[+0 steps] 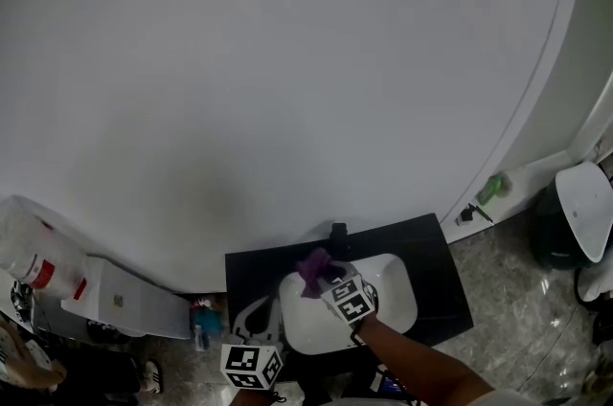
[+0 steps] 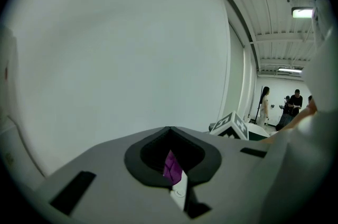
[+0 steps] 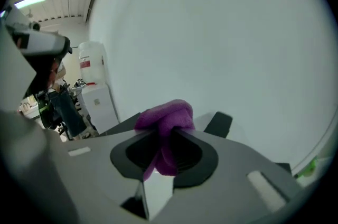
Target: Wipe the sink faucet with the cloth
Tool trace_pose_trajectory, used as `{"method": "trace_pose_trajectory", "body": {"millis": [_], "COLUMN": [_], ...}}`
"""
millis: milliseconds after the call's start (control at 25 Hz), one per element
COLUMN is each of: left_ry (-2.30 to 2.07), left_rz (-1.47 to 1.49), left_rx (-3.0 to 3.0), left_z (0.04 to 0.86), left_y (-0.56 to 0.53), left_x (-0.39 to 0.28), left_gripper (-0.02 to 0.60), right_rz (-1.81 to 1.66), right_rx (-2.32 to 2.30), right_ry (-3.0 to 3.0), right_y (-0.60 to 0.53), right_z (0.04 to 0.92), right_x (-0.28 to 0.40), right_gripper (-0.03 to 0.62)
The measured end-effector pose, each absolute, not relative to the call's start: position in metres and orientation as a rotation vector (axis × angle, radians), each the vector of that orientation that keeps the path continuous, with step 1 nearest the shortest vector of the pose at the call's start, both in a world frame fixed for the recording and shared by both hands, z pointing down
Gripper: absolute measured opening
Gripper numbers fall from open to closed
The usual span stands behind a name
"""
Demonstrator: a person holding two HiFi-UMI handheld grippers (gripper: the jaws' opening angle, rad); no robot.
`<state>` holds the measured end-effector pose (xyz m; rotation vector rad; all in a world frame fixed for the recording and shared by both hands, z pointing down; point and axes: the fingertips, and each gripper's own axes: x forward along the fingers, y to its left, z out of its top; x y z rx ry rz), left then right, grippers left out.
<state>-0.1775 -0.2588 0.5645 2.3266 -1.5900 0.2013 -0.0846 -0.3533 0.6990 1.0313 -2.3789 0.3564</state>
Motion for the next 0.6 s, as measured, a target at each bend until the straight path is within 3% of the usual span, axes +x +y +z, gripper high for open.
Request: {"method": "trace_pose_trajectory", "body": {"millis": [160, 320, 600], "left_ry": [-1.599, -1.579, -1.556], "left_rz": [0.184, 0.171, 0.177], "left_rx": [2.349, 2.335, 2.325], "left_z": [0.552, 0.553, 0.556], "left_y": [-0.263, -0.263, -0.259], "left_x": [-0.178, -0.171, -0.17], "left_gripper": [0.005, 0.005, 0.005], "right_rz": [0.377, 0.406, 0.481], "right_rx": [1.197, 1.192, 1.076], "right_ry": [-2.38, -2.324, -2.367], "right_y": [-0.421, -0.461, -0.38], "right_z": [0.658, 0.67, 0.696], "right_x": [-0.044, -0.026, -0.035], "right_gripper": [0.07, 0.071, 0.071]}}
